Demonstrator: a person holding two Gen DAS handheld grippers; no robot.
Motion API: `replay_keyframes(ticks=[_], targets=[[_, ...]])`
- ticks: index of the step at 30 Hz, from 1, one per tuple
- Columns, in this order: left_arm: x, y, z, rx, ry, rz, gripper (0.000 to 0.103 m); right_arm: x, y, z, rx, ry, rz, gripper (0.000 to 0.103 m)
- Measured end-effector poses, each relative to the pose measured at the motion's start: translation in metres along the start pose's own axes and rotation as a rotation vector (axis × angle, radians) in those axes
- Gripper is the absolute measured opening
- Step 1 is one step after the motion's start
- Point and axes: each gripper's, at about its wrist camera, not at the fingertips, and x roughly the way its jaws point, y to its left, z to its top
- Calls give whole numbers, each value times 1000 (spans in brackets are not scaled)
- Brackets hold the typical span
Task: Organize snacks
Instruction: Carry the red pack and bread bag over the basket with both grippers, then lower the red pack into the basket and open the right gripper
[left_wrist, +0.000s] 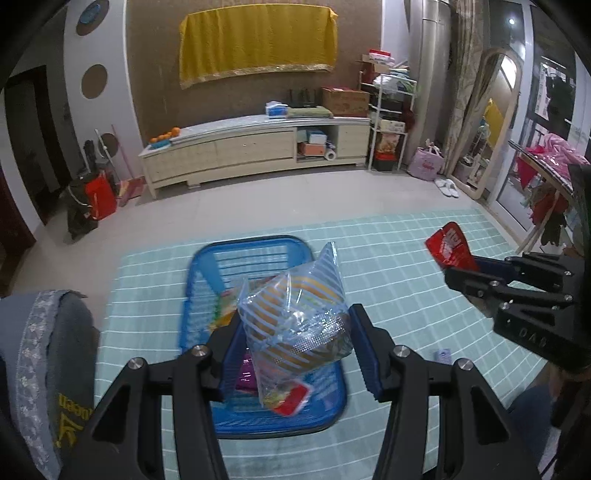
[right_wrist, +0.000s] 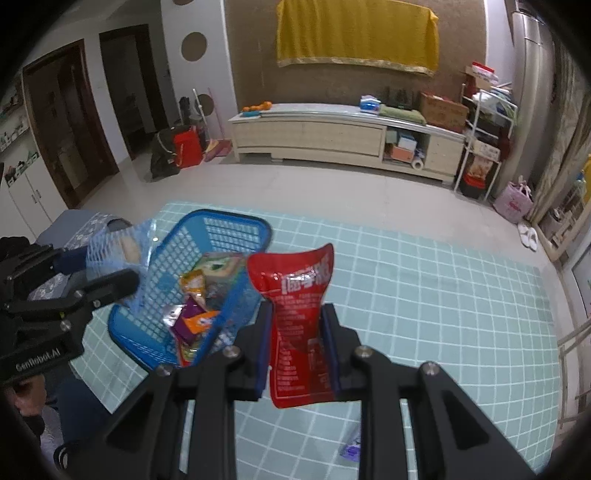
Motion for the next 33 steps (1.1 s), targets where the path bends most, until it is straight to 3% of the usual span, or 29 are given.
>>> replay_keyframes(ticks=[8,17,25,33], targets=[[-3,43,-9,-68,9,16,51,18,39,11,-61,31,42,29],[14,79,-18,-112,24,-3,51,69,85,19,-151,114,75,30],[39,97,-27,-129,57,-10,51,115,109,22,-241,197,68,30],[50,100,-33,-143,79,-22,51,132,115,27,-283,213,75,33]])
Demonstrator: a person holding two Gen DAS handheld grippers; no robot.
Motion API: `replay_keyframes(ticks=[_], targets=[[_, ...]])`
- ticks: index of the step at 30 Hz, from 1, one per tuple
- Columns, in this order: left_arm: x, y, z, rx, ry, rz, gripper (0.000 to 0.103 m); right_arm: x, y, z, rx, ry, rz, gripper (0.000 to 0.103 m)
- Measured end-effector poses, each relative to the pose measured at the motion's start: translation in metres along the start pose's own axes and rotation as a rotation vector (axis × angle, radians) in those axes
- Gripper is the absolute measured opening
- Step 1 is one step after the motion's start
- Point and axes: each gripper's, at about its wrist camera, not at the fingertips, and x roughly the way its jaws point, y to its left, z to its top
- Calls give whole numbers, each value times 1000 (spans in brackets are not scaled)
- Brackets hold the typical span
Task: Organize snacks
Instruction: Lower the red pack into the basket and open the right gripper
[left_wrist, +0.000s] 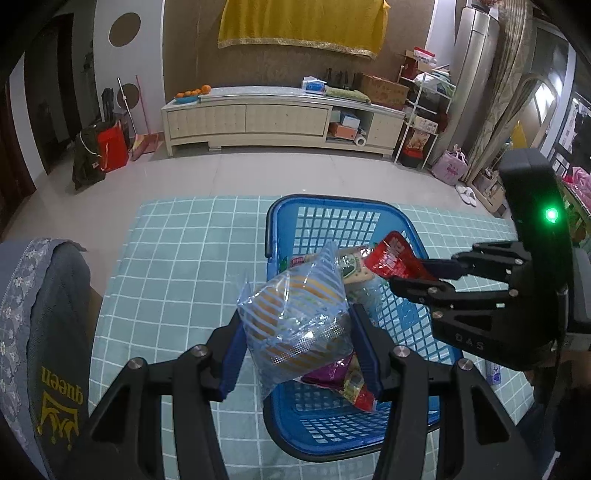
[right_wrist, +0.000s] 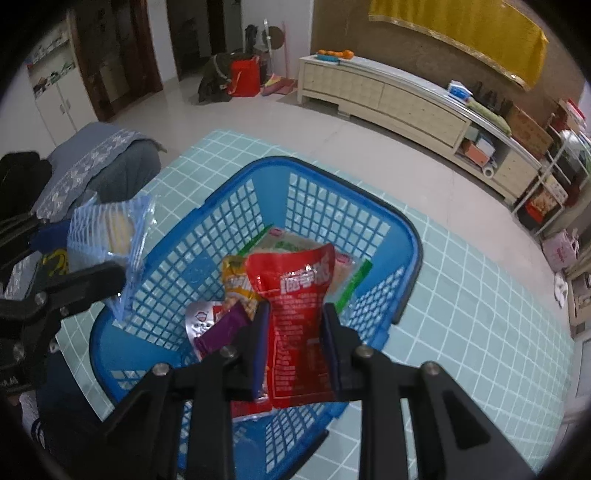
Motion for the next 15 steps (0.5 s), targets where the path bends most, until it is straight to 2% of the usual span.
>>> replay_keyframes(ticks=[2,3,4,15], targets=[[0,-1,-1,0,3,-1,51,3,3,3,-27,0,-14,55],[-1,-2,-1,1,5,-1,51,4,3,3,-34,8,-19,77],[-1,-2,-2,2,6,-1,51,4,1,4,-32,3,-24,89],[-12,-14,-6,28,-1,-17,51,-23,-20,-14,101,-39,-51,102]])
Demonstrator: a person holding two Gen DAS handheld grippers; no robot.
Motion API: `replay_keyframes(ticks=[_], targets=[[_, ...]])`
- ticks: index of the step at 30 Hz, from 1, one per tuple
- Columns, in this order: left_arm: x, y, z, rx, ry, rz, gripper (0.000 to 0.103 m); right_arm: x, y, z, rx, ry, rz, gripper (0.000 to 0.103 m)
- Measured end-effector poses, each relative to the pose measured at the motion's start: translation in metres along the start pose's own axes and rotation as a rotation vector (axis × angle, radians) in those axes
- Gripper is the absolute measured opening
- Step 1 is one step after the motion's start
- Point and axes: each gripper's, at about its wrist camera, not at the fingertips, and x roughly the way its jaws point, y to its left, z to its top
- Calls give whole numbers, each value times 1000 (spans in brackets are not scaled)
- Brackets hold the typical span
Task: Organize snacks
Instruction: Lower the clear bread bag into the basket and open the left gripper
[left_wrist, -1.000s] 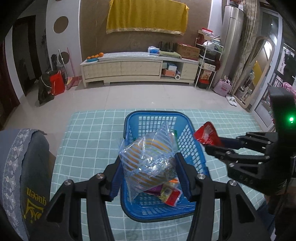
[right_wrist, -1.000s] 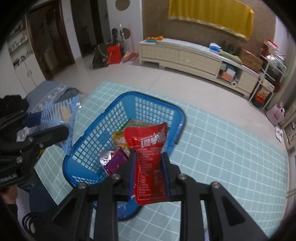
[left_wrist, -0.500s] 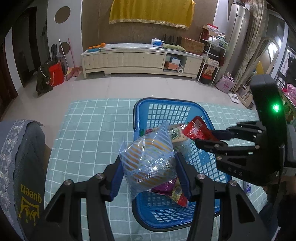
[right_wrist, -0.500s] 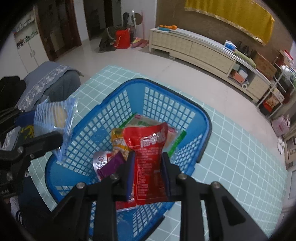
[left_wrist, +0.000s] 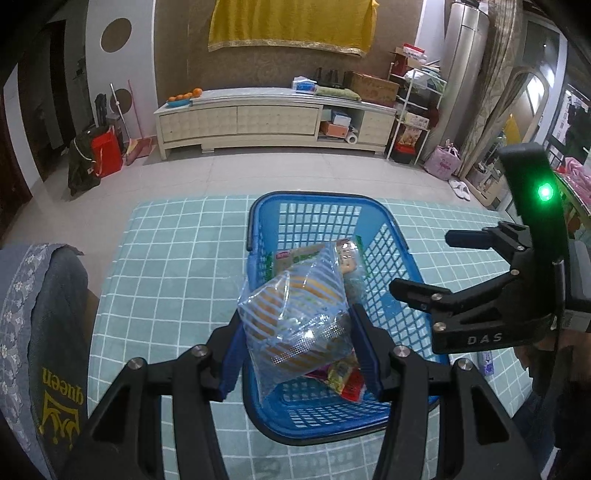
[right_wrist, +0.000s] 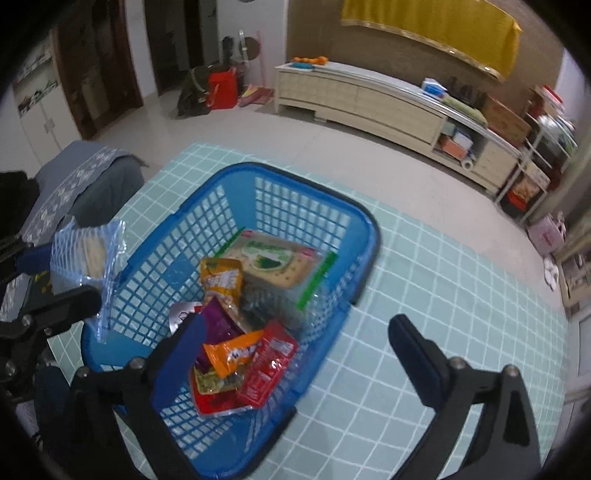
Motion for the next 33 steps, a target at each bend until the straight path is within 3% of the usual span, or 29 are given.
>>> replay_keyframes(ticks=[10,24,33], targets=[[12,-22,3,40,21,-44,51,-23,-37,-20,141,-31,-46,103],[62,-52,25,108,88,-67,51,-16,-72,-36,209,-53,-89,103],[87,-64,40,167,94,-45,53,-2,-96,-40,276,-45,-42,103]])
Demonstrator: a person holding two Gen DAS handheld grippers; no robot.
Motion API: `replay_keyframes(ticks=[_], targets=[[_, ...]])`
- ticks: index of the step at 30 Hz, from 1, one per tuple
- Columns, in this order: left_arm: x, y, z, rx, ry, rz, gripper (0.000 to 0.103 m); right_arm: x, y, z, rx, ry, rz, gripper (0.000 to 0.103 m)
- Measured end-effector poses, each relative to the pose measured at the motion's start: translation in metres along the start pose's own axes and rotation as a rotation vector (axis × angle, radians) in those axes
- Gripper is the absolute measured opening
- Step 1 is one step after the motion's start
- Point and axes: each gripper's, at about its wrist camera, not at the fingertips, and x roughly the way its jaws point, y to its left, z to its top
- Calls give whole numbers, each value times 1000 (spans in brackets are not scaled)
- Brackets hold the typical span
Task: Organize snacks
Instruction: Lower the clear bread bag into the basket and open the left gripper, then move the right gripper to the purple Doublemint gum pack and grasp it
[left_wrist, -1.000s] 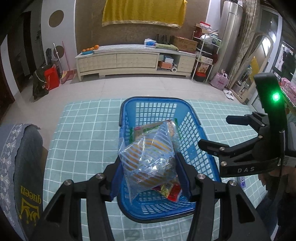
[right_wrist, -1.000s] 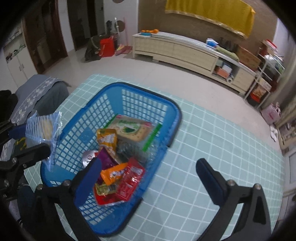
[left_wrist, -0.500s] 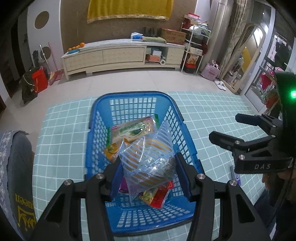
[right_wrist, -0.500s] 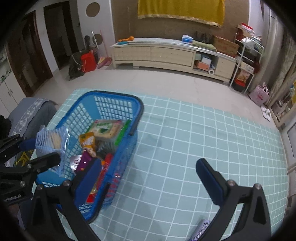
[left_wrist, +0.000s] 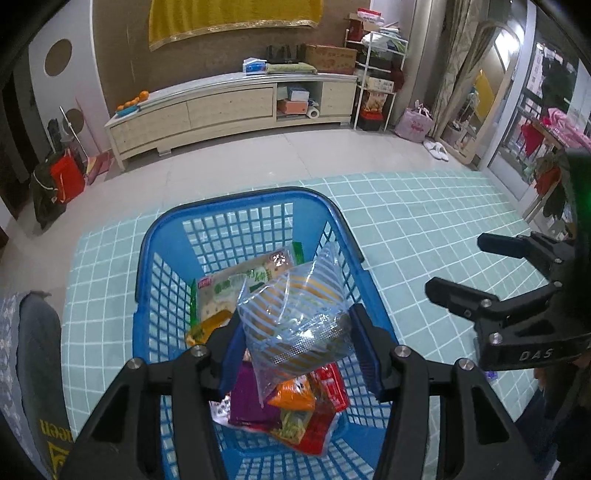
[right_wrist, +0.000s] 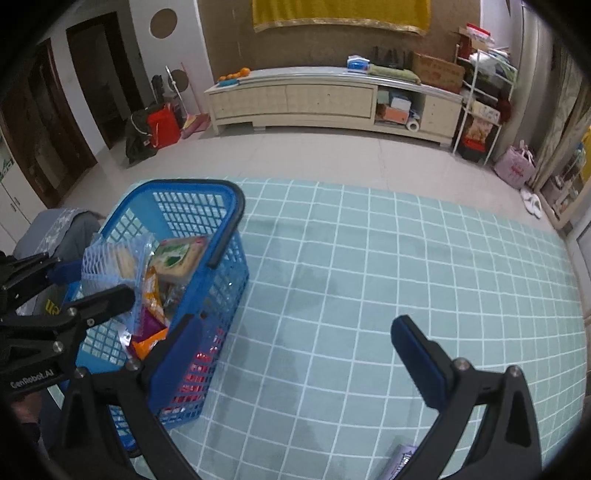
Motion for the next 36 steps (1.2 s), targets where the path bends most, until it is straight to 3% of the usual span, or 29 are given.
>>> replay_keyframes(ticks=[8,23,28,36], targets=[[-6,-3,-1,26,-47,48,76,7,-17,-5,53,33,26,103],[-61,-28,-26,52,-104,21,81,-43,-13,-20,33,11,-14,103],[-70,-32,-37,12,-107,-26,81,-57,-13,-30,2,15,6,103],[-83,-53,-62,-13,-182,-1,81,-75,-20,-59,15,-24,-6,103]])
